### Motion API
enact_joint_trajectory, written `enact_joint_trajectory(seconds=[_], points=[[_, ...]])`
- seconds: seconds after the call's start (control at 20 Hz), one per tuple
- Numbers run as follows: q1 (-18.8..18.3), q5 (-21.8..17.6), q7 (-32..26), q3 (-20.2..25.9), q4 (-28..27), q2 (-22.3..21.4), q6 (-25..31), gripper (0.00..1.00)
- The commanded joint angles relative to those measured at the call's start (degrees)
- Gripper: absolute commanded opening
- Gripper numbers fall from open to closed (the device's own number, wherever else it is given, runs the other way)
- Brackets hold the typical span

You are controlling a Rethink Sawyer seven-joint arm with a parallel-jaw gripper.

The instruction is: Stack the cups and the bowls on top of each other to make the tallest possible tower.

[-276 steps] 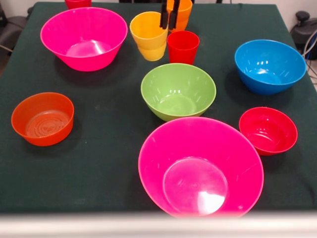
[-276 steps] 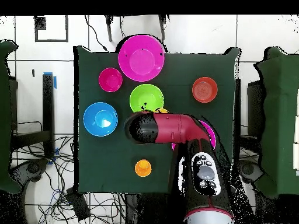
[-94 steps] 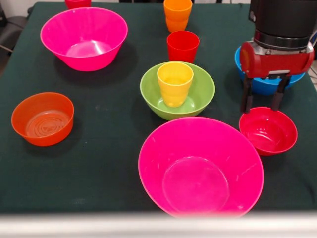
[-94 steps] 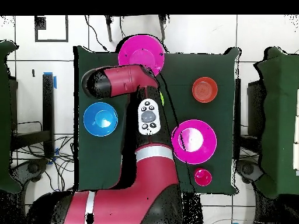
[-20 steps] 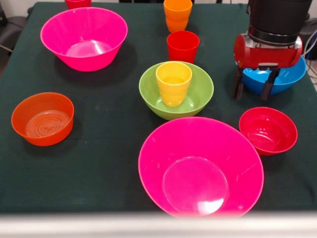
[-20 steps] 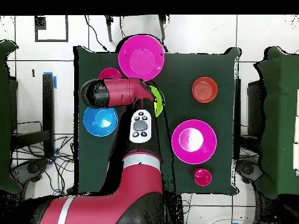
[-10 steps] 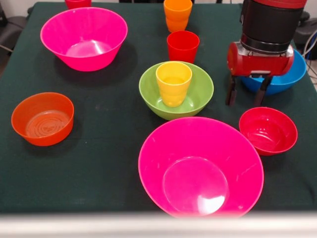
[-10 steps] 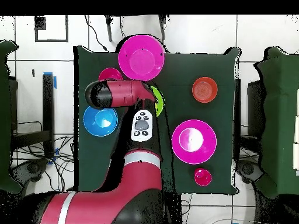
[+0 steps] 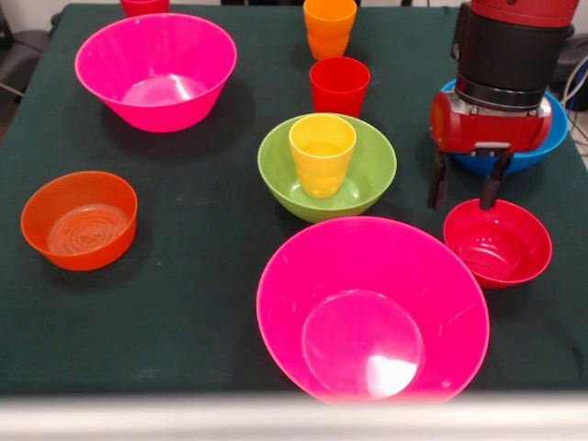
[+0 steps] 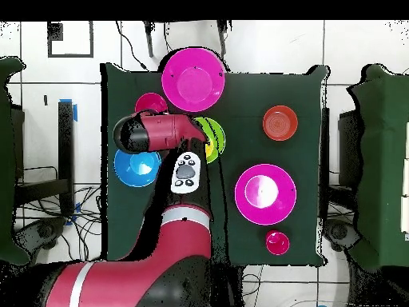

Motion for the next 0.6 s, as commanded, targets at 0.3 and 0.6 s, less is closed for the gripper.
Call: enact_joint_trajectory(seconds=[0.3, 0.6], points=[[1.9, 1.2, 12.0, 0.5, 3.5, 5.1, -5.0, 1.0], [2.6, 0.5, 12.4, -0.9, 4.9, 6.1, -7.8, 1.0]])
